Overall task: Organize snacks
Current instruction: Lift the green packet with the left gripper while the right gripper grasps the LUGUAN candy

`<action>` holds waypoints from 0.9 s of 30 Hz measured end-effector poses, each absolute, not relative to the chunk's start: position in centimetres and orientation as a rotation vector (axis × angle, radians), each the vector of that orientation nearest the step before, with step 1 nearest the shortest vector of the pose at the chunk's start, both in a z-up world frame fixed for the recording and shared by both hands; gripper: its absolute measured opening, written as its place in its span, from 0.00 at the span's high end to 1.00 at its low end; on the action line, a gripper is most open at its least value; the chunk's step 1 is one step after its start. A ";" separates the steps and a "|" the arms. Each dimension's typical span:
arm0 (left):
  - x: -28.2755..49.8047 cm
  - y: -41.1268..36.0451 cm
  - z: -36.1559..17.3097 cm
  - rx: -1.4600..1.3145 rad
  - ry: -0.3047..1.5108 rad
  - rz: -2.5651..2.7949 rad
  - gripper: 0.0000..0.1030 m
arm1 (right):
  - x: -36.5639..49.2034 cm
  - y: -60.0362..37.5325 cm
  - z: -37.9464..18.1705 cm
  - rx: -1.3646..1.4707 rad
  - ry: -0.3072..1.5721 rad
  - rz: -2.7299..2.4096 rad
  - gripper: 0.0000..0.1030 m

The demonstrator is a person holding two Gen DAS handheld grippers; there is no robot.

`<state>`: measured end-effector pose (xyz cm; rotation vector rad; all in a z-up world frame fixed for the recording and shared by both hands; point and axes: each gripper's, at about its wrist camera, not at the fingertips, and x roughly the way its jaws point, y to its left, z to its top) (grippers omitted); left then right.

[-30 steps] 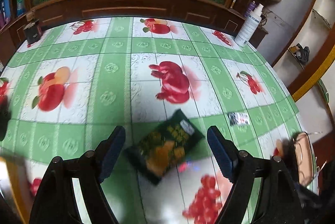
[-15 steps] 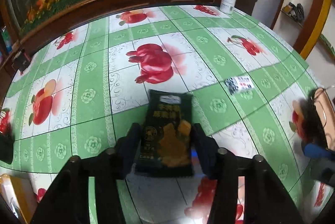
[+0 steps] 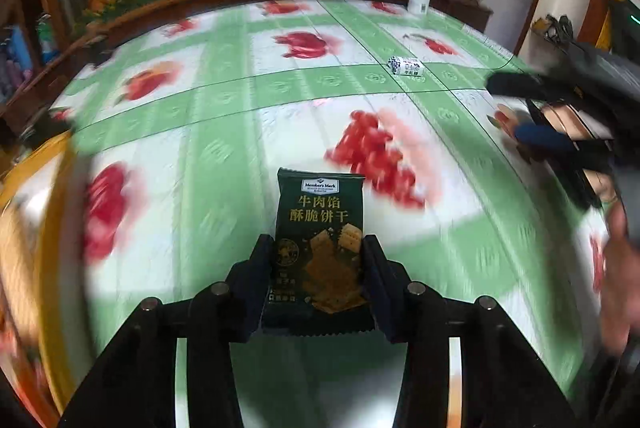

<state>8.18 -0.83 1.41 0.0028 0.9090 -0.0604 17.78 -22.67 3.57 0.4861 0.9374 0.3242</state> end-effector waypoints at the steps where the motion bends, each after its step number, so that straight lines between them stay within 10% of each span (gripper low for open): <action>1: 7.4 -0.6 1.3 0.001 0.891 -0.055 0.58 | 17.8 -22.6 3.7 0.475 0.929 0.320 0.24; 17: 7.2 1.6 1.5 -0.076 0.872 -0.098 0.58 | 27.1 -18.0 4.3 0.319 0.961 0.202 0.25; 27: 7.5 1.8 1.6 -0.095 0.878 -0.103 0.58 | 29.8 -16.1 2.0 0.170 1.028 0.153 0.66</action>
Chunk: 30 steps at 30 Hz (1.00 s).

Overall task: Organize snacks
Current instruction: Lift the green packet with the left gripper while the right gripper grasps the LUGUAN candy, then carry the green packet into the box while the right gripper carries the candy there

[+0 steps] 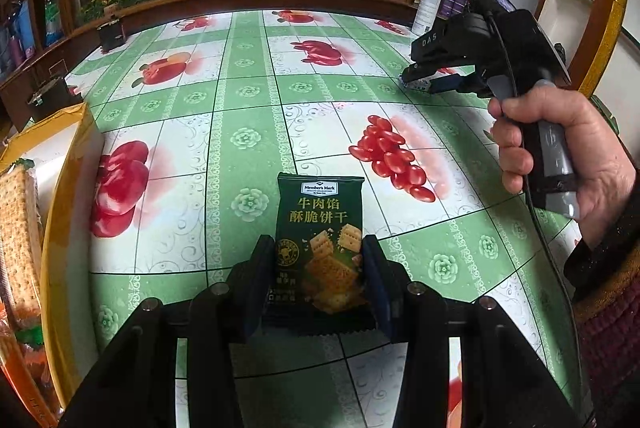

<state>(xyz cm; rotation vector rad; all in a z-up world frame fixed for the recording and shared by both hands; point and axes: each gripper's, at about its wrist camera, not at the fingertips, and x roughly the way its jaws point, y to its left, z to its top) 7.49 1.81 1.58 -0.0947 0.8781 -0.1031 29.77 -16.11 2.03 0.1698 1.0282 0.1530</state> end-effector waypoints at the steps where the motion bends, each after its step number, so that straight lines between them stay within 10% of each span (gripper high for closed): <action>1: 7.5 1.8 1.6 -0.090 0.876 -0.100 0.58 | 29.5 -16.2 2.0 0.168 1.025 0.149 0.67; 30: 6.4 3.8 3.6 -0.210 0.793 -0.113 0.58 | 14.5 -12.9 3.3 0.192 0.911 0.433 0.67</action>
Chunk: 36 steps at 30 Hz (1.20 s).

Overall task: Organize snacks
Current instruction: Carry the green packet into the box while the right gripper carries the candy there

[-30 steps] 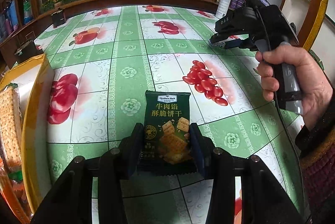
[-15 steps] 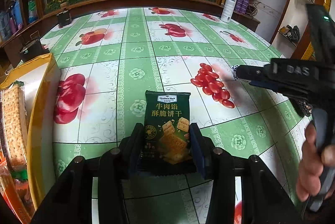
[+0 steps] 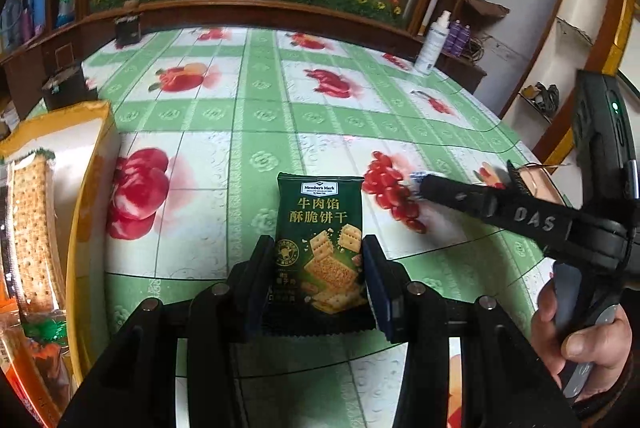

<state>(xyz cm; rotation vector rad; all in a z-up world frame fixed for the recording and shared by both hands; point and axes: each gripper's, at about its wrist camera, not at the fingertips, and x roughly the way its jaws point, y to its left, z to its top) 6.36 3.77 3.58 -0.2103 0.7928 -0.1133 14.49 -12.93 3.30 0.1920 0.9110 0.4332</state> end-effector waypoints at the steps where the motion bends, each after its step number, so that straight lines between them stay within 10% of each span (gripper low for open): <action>1: 6.3 3.7 3.7 -0.204 0.787 -0.114 0.58 | 14.3 -12.6 3.5 0.177 0.903 0.438 0.67; 36: -2.1 8.2 9.6 -0.292 0.526 -0.021 0.58 | 11.1 -8.8 4.9 0.096 0.813 0.514 0.67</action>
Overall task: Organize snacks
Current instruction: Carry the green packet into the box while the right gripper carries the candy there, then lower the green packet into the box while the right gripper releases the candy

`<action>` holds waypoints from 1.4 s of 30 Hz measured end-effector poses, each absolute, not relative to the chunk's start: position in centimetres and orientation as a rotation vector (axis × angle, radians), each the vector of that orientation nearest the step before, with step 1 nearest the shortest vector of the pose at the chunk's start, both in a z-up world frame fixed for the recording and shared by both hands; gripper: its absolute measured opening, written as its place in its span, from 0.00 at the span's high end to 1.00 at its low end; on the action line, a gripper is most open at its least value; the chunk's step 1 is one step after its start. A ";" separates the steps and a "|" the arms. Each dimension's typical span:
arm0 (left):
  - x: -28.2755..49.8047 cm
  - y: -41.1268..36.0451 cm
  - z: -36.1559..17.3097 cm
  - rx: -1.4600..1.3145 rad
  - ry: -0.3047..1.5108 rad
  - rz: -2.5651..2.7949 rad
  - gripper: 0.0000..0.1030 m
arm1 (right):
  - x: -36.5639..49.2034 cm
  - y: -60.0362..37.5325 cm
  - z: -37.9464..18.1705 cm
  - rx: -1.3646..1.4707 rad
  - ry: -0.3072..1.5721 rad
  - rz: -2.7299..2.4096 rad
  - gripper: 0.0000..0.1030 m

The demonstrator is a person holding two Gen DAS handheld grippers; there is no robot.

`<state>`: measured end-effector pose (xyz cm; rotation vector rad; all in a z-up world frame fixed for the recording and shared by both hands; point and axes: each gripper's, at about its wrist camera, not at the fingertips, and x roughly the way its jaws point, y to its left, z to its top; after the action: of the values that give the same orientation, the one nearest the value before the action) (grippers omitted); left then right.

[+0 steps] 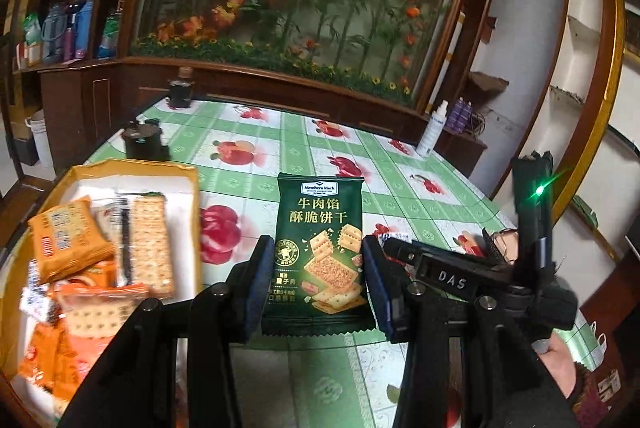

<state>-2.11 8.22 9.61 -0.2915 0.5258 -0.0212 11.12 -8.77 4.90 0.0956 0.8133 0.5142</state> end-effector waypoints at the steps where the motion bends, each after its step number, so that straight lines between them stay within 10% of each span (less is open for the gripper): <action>1: -2.5 8.5 9.8 -0.292 0.522 -0.014 0.58 | 10.8 -8.4 4.9 0.101 0.818 0.523 0.67; 42: -12.4 23.7 4.1 -0.555 0.583 0.187 0.58 | 2.9 14.1 4.7 -0.126 0.836 0.862 0.66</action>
<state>-12.42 23.66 4.06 -0.5552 0.5825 0.1870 2.92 14.13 4.66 -0.1259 0.8360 0.8615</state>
